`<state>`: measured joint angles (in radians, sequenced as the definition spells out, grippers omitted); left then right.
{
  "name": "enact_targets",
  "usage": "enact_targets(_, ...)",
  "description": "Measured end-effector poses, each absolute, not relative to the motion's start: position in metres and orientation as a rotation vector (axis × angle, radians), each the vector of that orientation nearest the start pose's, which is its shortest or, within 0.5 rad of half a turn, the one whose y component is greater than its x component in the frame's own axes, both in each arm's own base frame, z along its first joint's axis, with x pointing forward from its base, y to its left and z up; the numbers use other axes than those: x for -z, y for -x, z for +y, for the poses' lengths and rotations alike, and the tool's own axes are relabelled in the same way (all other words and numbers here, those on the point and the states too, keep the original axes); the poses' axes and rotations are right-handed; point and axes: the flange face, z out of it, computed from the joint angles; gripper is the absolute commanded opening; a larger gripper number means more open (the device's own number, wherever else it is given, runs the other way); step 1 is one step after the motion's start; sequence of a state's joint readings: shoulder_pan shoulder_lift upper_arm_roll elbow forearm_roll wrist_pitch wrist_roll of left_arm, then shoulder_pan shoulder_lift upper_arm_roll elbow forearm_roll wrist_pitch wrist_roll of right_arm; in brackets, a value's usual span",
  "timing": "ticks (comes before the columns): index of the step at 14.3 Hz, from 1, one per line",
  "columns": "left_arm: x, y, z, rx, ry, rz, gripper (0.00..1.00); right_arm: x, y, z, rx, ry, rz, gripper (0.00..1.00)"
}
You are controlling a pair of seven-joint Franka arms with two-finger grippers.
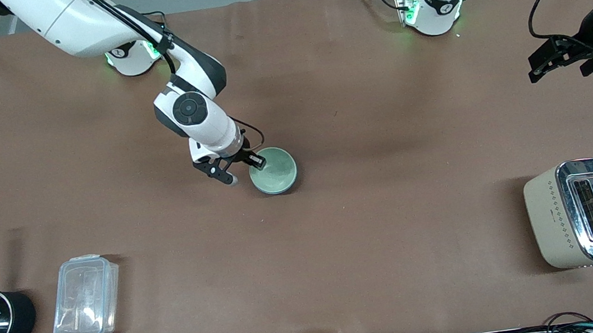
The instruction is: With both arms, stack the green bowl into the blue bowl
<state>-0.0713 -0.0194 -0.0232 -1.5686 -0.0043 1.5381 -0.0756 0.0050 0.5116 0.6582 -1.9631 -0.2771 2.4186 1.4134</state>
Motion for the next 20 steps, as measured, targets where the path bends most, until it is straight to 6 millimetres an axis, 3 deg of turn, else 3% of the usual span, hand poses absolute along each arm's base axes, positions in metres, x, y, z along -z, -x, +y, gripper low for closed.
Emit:
enact_targets(2,-0.633,-0.543,-0.052,-0.02,3.144,0.031,1.0,-0.296,-0.518,0.353,-0.116,3.012,0.829,1.0)
enact_targets(4,-0.631,-0.544,-0.053,-0.025,3.144,0.032,1.0,-0.335,-0.538,0.326,-0.151,3.147,0.664,1.0)
enact_targets(8,-0.635,-0.545,-0.058,0.001,3.145,0.047,1.0,-0.407,-0.572,0.245,-0.161,3.275,0.404,1.0)
enact_targets(10,-0.638,-0.546,-0.059,0.01,3.146,0.049,1.0,-0.44,-0.579,0.192,-0.196,3.256,0.302,1.0)
enact_targets(14,-0.638,-0.547,-0.059,0.012,3.146,0.047,1.0,-0.506,-0.578,0.088,-0.144,3.233,0.165,1.0)
enact_targets(18,-0.638,-0.547,-0.059,0.014,3.146,0.044,1.0,-0.545,-0.561,0.018,-0.097,3.162,0.146,1.0)
enact_targets(20,-0.639,-0.547,-0.059,0.015,3.146,0.044,1.0,-0.562,-0.552,-0.004,-0.073,3.142,0.173,1.0)
